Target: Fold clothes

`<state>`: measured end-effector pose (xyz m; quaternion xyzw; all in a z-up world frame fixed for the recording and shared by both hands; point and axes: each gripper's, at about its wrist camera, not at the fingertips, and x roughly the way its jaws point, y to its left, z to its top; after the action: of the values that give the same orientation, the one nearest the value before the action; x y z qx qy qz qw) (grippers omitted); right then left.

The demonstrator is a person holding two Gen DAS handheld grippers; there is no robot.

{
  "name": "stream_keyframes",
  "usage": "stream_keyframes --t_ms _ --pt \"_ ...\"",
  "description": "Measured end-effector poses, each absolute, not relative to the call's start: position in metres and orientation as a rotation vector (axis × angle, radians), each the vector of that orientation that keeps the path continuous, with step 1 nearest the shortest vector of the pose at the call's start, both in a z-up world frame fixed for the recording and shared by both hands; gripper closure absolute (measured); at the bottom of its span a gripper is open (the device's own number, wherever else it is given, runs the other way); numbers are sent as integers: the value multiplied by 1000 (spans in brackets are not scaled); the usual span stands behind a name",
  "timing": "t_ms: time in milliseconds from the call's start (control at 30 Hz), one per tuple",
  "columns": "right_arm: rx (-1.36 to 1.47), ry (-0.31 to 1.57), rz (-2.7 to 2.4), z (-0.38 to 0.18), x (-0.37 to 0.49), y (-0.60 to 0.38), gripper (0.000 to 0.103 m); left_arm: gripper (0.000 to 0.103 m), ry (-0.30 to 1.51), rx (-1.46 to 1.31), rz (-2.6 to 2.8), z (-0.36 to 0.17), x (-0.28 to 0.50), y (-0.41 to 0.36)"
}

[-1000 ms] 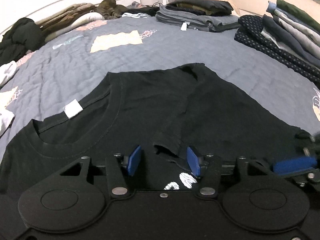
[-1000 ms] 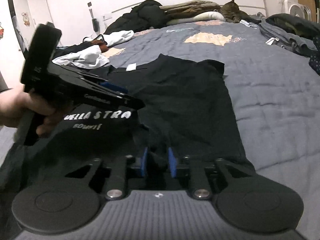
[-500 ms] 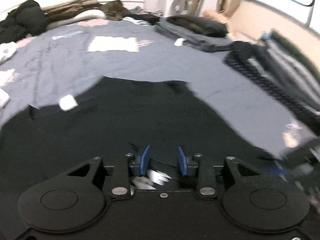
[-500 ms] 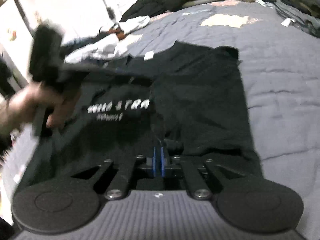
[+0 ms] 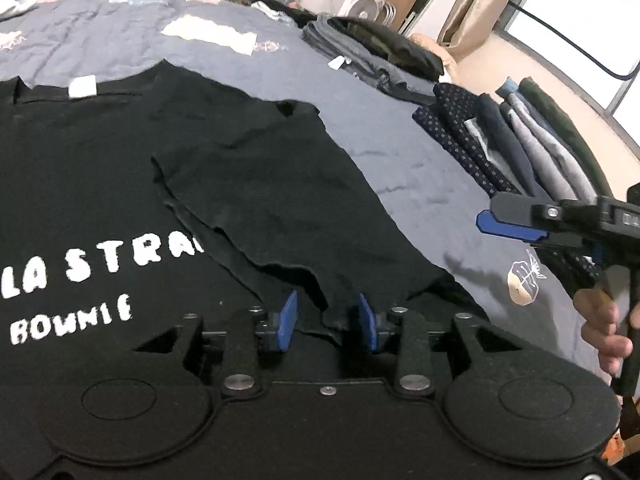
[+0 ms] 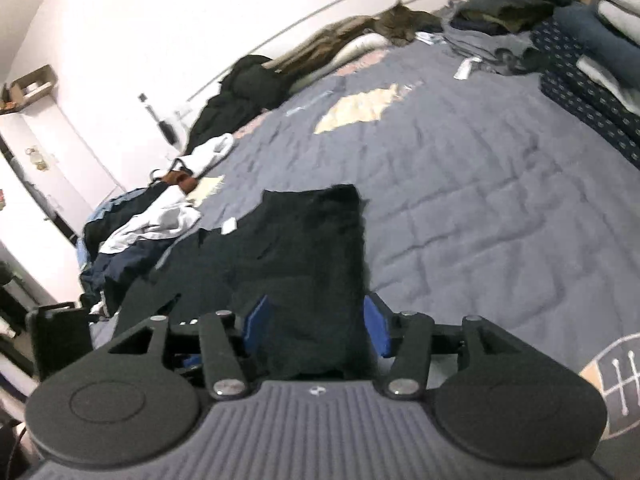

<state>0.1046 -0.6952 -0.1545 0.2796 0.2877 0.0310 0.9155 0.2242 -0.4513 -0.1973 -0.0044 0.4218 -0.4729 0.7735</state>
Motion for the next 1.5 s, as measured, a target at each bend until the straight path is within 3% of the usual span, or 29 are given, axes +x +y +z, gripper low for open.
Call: stream_keyframes --t_ms 100,167,433,600,700,767,800,900,1100,1333,1500 --pt "577 589 81 -154 104 -694 50 68 919 -37 -1034 -199 226 -457" --pt "577 588 77 -154 103 -695 49 95 930 -69 -1047 -199 226 -458" --pt "602 575 56 -152 98 -703 47 98 1052 -390 -1047 -195 217 -419" --pt "577 603 85 -153 102 -695 47 98 1109 -309 -993 -205 209 -410" --pt "538 615 102 -153 104 -686 46 85 1043 -294 -968 -196 214 -402" --pt "513 614 112 -154 106 -678 46 59 897 -161 -880 -182 219 -402" --pt "497 606 113 -154 107 -673 46 56 817 -71 -841 -176 221 -404" --pt "439 560 115 -154 111 -651 46 55 620 217 -782 -166 229 -419" --pt "314 543 151 -162 123 -603 46 55 508 580 -808 -183 244 -445" --pt "190 587 114 -177 127 -580 47 56 472 625 -865 -190 244 -455" --pt "163 636 89 -187 131 -575 58 56 508 580 -905 -183 249 -457"
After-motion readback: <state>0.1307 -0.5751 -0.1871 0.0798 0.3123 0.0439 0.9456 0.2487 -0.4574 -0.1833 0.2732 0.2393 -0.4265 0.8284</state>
